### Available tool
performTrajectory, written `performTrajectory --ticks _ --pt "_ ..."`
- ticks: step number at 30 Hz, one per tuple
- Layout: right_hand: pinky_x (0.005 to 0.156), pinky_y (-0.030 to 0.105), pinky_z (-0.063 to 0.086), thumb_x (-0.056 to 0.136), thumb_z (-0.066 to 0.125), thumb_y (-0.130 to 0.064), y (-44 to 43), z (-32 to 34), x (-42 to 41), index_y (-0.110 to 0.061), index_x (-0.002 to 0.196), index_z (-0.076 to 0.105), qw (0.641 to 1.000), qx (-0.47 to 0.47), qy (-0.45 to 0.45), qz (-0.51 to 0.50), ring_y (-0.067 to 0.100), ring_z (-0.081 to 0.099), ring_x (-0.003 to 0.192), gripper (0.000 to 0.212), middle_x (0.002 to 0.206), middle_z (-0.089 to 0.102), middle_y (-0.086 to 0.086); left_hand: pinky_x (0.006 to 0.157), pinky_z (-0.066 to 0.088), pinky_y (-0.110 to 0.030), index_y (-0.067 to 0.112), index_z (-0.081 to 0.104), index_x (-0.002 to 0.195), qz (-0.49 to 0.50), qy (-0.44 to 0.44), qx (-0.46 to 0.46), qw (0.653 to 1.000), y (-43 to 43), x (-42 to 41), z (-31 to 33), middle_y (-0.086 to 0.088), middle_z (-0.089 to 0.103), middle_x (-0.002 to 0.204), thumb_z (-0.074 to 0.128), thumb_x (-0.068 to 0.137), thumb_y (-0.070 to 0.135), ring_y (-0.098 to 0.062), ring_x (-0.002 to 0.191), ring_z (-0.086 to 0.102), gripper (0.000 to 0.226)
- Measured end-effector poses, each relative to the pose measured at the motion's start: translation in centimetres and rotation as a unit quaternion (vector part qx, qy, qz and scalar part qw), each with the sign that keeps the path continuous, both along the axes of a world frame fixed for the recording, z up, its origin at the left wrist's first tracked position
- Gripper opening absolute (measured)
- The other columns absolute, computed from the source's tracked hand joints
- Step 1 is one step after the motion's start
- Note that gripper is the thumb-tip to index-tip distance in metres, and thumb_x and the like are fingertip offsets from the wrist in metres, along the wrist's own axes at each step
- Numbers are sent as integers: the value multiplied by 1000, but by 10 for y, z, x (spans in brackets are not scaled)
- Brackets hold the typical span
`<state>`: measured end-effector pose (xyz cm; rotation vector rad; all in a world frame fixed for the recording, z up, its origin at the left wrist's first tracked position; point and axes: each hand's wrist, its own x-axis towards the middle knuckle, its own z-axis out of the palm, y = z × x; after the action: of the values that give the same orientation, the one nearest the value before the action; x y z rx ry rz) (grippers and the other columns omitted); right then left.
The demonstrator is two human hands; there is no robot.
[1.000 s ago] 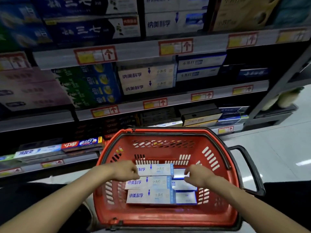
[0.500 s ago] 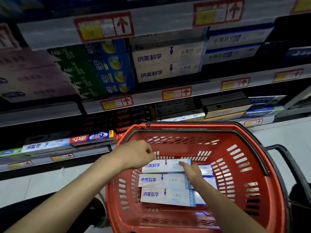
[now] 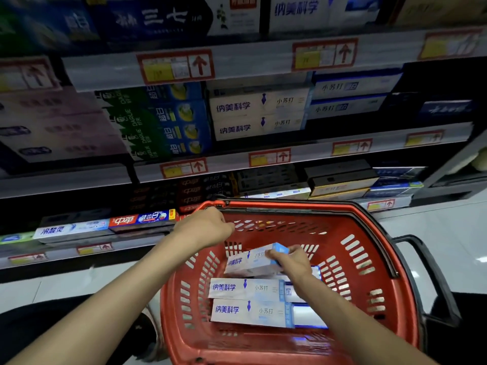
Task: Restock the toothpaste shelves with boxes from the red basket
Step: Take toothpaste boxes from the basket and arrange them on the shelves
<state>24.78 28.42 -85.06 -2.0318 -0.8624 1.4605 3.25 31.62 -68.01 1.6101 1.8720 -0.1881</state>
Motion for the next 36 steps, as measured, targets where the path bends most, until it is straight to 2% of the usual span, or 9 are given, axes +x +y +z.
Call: performTrajectory --ticks 5,10,14,17,22,24,29,34,36 --pt "69 34 50 67 94 -24 0 117 35 -8 97 58 998 48 13 29 20 62 79 49 91 68 10 78 54 -32 21 73 85 40 -63 44 996 0 7 13 0 71 81 55 95 53 -20 77 67 38" --pt "72 43 64 76 88 -29 0 231 86 -2 110 67 989 116 88 30 42 76 91 48 98 77 21 93 52 -36 32 73 106 117 -174 172 962 -3 4 35 9 71 107 55 97 56 -15 103 64 31" --pt "95 40 54 85 72 -36 7 257 114 -4 119 71 969 196 150 17 31 74 106 46 111 77 16 96 52 -39 33 68 116 222 -353 173 892 -7 3 48 10 73 112 59 92 64 -14 104 68 41" --pt "101 41 53 93 64 -33 14 250 114 -4 125 68 954 214 208 -24 32 70 115 43 119 75 17 83 50 -35 29 73 116 257 -483 123 828 -13 10 54 0 79 106 55 96 60 -20 98 74 41" --pt "105 41 54 95 62 -28 24 245 109 -1 128 66 935 260 240 -14 31 69 118 43 121 74 16 68 45 -29 18 79 103 314 -595 175 719 -16 18 61 -4 76 88 61 91 48 -16 77 68 37" --pt "109 45 48 96 61 -27 28 242 110 0 128 66 933 258 252 -13 33 68 120 43 123 73 18 69 51 -27 17 78 107 312 -592 193 718 -16 17 59 -6 77 93 64 85 48 -15 78 68 40" --pt "103 41 49 92 65 -29 33 234 108 0 127 67 930 256 264 -12 32 68 120 45 123 73 16 99 46 -48 18 78 109 305 -589 198 722 -23 19 53 -14 76 112 62 87 49 -27 100 69 41" --pt "87 33 55 83 73 -26 33 227 102 2 132 58 927 246 276 -66 27 74 105 58 120 74 17 103 50 -50 11 73 113 296 -562 207 744 -26 18 48 -13 78 107 62 91 45 -30 102 74 42" --pt "83 31 56 79 75 -27 33 227 98 -5 125 60 925 244 280 -75 23 76 96 53 120 74 18 101 51 -50 13 75 109 304 -556 207 745 -27 18 46 -13 78 105 63 91 45 -30 101 74 38"
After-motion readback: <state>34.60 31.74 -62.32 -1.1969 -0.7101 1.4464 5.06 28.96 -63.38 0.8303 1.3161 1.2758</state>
